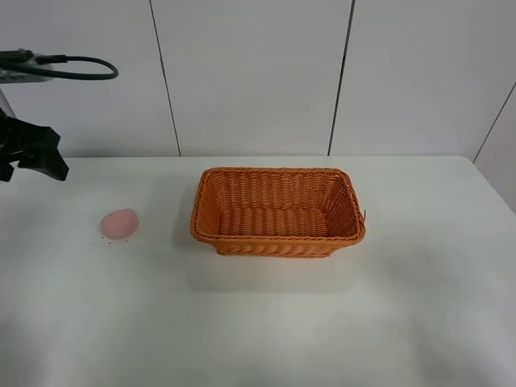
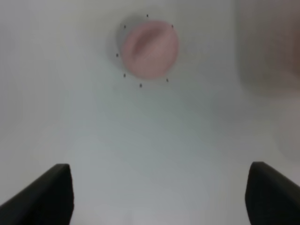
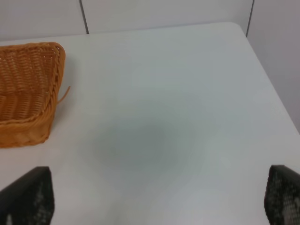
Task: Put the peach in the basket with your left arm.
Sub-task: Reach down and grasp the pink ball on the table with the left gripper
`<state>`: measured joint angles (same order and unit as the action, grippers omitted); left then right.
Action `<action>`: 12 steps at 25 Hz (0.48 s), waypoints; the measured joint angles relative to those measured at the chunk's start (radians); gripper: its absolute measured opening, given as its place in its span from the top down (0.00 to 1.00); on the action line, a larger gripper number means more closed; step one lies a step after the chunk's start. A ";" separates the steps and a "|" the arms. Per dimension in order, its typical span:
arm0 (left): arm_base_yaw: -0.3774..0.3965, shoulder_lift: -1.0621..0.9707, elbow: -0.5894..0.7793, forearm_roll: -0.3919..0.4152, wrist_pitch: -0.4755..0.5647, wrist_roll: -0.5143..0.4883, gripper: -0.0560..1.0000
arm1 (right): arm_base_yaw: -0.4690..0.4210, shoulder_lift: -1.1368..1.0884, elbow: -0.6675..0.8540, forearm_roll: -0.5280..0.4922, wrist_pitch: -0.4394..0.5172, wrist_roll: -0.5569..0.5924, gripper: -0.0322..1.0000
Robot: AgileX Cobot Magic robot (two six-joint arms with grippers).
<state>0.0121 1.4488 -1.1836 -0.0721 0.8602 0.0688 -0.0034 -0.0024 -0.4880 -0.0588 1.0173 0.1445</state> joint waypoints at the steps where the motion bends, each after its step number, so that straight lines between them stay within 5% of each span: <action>1: 0.000 0.065 -0.041 0.000 -0.001 0.000 0.14 | 0.000 0.000 0.000 0.000 0.000 0.000 0.30; 12: 0.000 0.593 -0.409 0.000 -0.009 0.001 0.14 | 0.000 0.000 0.000 0.000 0.000 0.000 0.30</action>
<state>0.0121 2.0415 -1.5924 -0.0721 0.8510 0.0696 -0.0034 -0.0024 -0.4880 -0.0588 1.0173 0.1445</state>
